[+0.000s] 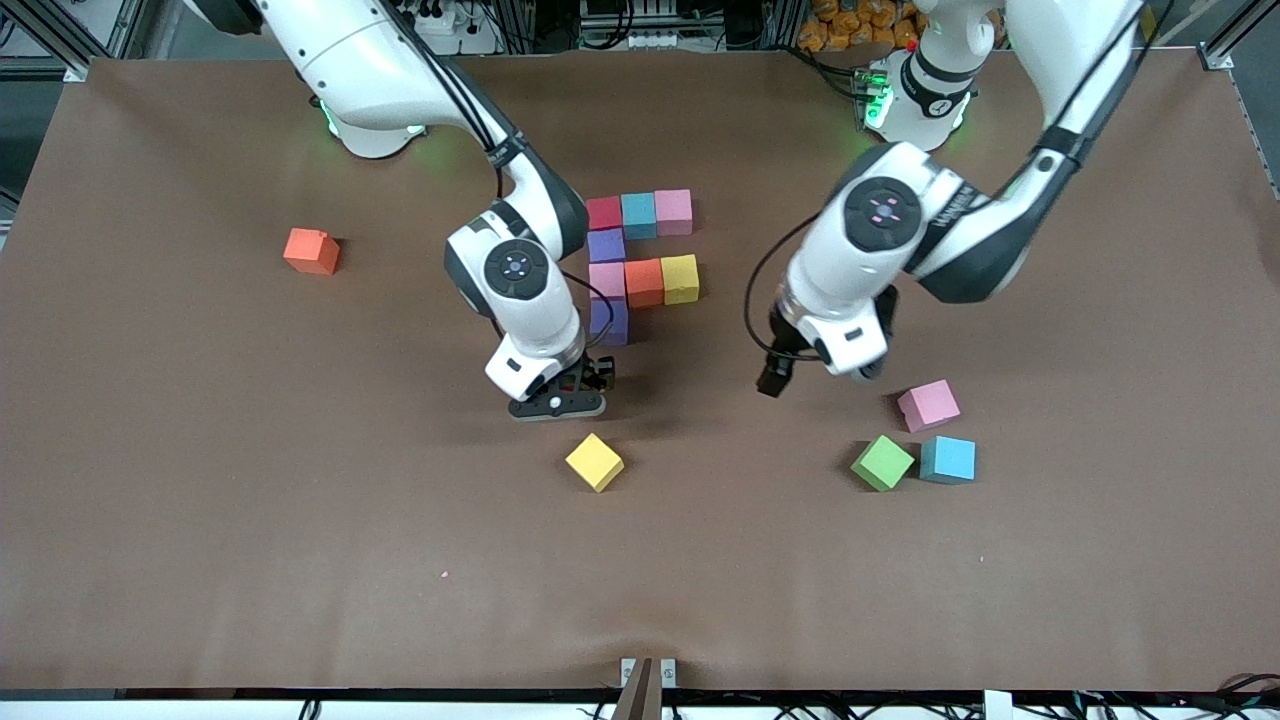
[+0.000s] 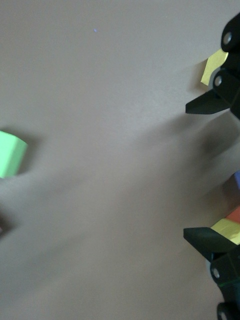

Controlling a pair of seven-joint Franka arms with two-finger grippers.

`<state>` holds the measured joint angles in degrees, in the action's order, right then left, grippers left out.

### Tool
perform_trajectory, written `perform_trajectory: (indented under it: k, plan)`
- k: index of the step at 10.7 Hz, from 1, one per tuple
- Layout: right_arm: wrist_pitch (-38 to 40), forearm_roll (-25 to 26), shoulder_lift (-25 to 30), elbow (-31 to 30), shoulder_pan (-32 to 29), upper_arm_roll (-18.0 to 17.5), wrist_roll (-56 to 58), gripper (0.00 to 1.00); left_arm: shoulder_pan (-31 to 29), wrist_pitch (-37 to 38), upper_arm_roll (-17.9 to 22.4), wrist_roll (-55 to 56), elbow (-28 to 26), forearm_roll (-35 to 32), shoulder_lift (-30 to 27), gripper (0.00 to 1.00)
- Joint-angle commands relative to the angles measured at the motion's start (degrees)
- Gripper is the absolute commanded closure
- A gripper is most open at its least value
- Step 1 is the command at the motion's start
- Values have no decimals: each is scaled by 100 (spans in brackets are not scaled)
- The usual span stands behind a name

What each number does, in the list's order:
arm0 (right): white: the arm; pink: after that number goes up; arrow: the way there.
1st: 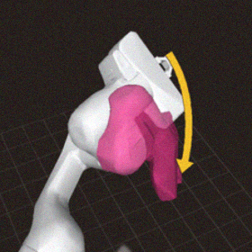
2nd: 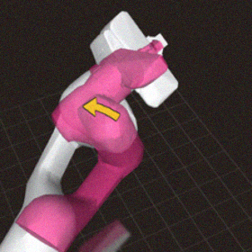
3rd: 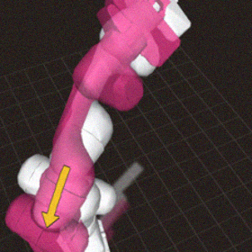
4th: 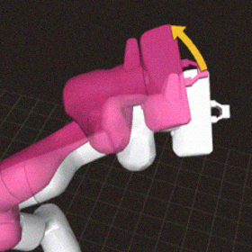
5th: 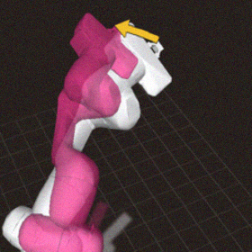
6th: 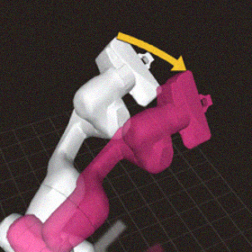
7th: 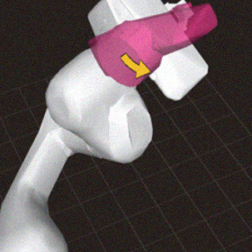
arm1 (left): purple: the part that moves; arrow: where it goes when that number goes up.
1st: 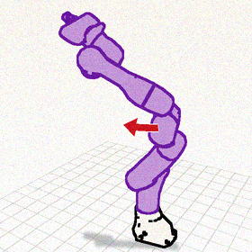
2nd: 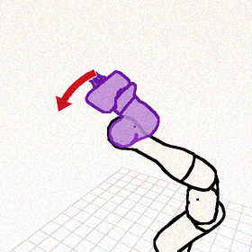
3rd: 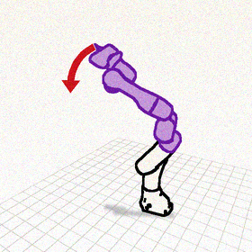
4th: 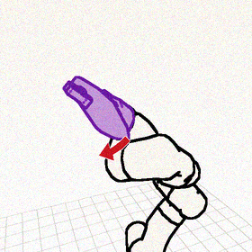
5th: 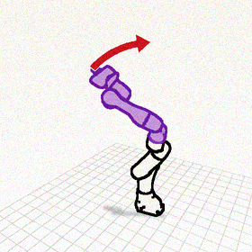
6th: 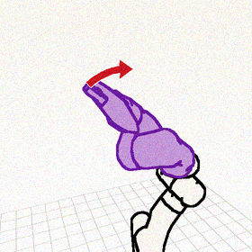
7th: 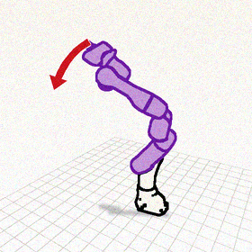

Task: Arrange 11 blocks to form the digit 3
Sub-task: 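Release the red cube below purple while the left gripper reaches green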

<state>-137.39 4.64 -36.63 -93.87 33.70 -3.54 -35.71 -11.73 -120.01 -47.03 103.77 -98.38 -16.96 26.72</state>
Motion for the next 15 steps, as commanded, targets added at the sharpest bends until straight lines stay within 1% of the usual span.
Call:
perform_trajectory:
  k: [1,2,3,5,6,7,9,10,11,12,13,14,15]
  plan:
    - [195,-16,-177,211,32,90,-59,78,-144,529,184,-1466,555,-53,227,0]
    - [213,-25,-204,220,58,82,-68,78,-127,740,421,-2196,757,-79,298,0]
    - [222,-33,-248,220,145,73,-85,78,-136,786,658,-2934,837,-88,333,0]
    - [379,-147,-257,246,225,46,-112,78,-127,787,1115,-4358,856,-79,421,0]
    - [380,-278,-344,316,269,46,-121,78,-84,778,1265,-4913,960,-79,543,0]
    - [345,-306,-388,334,339,38,-190,78,-57,786,1310,-5049,1109,-88,718,0]
    - [336,-297,-494,326,392,-58,-419,78,74,778,1320,-5007,1356,-411,1035,0]
    - [327,-288,-529,317,366,-85,-393,76,127,743,1424,-4911,1539,-483,1202,0]
    - [327,-271,-529,317,348,-190,-402,76,249,682,1538,-4449,1681,-475,1343,0]
    - [327,-271,-529,291,357,-208,-411,75,442,524,1731,-4062,1717,-492,1449,0]
    - [345,-280,-529,273,374,-217,-411,75,714,349,2055,-3692,1700,-492,1511,0]
    - [371,-288,-529,264,375,-226,-428,75,925,295,2284,-3471,1708,-484,1581,0]
    - [424,-288,-521,229,357,-296,-559,75,971,207,2391,-3216,1700,-466,1634,0]
